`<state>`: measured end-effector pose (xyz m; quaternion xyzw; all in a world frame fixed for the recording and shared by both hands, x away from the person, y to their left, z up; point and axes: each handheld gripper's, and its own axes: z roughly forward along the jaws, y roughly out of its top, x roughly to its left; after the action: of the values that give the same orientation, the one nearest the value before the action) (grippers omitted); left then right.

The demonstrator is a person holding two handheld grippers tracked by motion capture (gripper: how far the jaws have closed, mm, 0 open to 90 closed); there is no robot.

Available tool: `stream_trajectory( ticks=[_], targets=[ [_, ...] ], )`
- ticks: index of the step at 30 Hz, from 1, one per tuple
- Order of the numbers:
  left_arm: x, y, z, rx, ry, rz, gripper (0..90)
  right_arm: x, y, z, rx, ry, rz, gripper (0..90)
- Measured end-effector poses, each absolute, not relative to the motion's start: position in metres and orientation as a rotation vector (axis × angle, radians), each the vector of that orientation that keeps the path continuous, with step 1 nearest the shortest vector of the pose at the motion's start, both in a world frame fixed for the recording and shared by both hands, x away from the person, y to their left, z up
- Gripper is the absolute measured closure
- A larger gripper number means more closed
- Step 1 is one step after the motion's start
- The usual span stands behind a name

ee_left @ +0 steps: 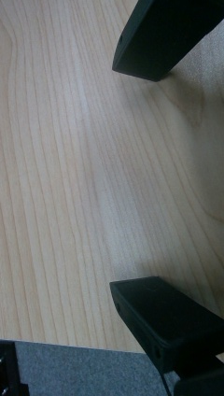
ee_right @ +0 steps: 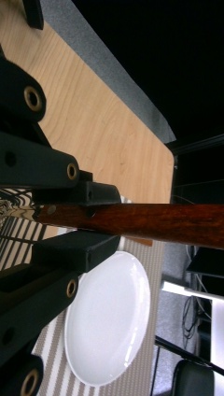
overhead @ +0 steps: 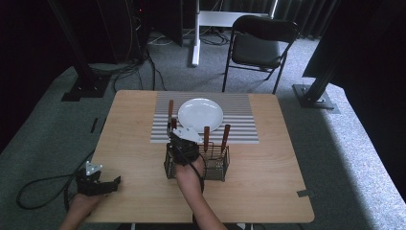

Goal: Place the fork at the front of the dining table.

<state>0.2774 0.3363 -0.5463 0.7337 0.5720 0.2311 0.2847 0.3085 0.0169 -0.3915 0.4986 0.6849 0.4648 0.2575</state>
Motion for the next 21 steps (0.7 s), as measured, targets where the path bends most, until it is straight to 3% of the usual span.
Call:
stream_trajectory(
  ticks=[21],
  targets=[
    [0.277,0.336,-0.546,1.963,1.530,0.617,0.0,0.305,0.007,-0.354,1.294,1.835,1.327,76.0]
  ],
)
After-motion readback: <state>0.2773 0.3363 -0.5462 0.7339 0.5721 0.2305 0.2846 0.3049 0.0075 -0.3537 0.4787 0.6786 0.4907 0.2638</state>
